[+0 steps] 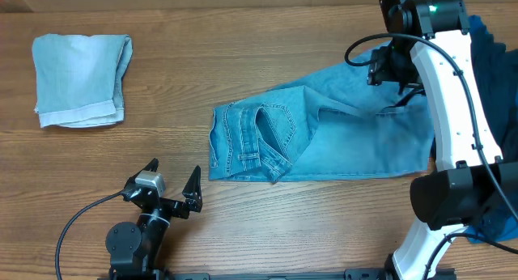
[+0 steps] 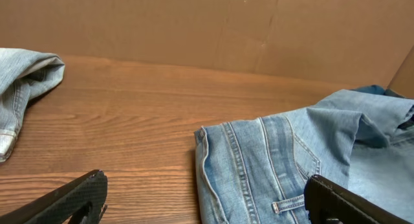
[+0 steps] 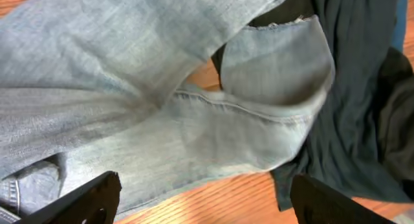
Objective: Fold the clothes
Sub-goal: 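Drag the jeans leftward and lay them flat across the table, then reach the left gripper to the jeans waistband near the back pocket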
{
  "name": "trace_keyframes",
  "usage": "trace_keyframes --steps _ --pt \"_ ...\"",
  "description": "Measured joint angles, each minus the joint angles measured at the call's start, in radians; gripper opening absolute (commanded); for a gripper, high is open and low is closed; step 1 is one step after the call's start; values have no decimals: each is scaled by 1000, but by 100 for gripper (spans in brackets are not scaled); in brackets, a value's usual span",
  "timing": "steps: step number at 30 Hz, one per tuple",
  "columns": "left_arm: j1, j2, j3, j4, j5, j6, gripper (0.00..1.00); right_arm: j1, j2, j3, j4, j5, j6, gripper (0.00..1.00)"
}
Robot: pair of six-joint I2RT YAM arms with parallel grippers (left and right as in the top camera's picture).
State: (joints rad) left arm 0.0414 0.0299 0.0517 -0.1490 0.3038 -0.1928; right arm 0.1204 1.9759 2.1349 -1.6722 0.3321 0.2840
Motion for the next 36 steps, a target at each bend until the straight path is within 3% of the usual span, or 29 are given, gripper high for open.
trace_keyframes --steps 3,10,13,17,18,19,24,27,31,36 --pt "0 0 0 0 0 0 100 0 -31 29 38 -54 -11 96" --pt "0 0 0 16 0 0 100 0 -504 74 -1 -200 -62 100" --pt "0 0 0 26 1 -2 100 0 -662 -81 34 -240 -71 100" --pt "0 2 5 82 114 -18 100 0 -777 -394 184 -312 -58 100" --pt "0 14 41 40 158 -18 100 0 -830 -539 253 -327 -50 100" --pt "0 24 69 -2 167 -10 100 0 -843 -566 282 -329 -44 100" --pt "-26 527 651 -396 122 104 100 0 -863 -594 345 -334 -26 100" --pt "-219 917 1037 -592 -70 181 100 -20 -862 -596 363 -323 6 100" --pt "-559 1212 1213 -581 -331 319 100 -162 -863 -597 364 -351 10 100" --pt "-655 1535 1215 -579 -323 373 100 -279 -863 -597 364 -409 -10 100"
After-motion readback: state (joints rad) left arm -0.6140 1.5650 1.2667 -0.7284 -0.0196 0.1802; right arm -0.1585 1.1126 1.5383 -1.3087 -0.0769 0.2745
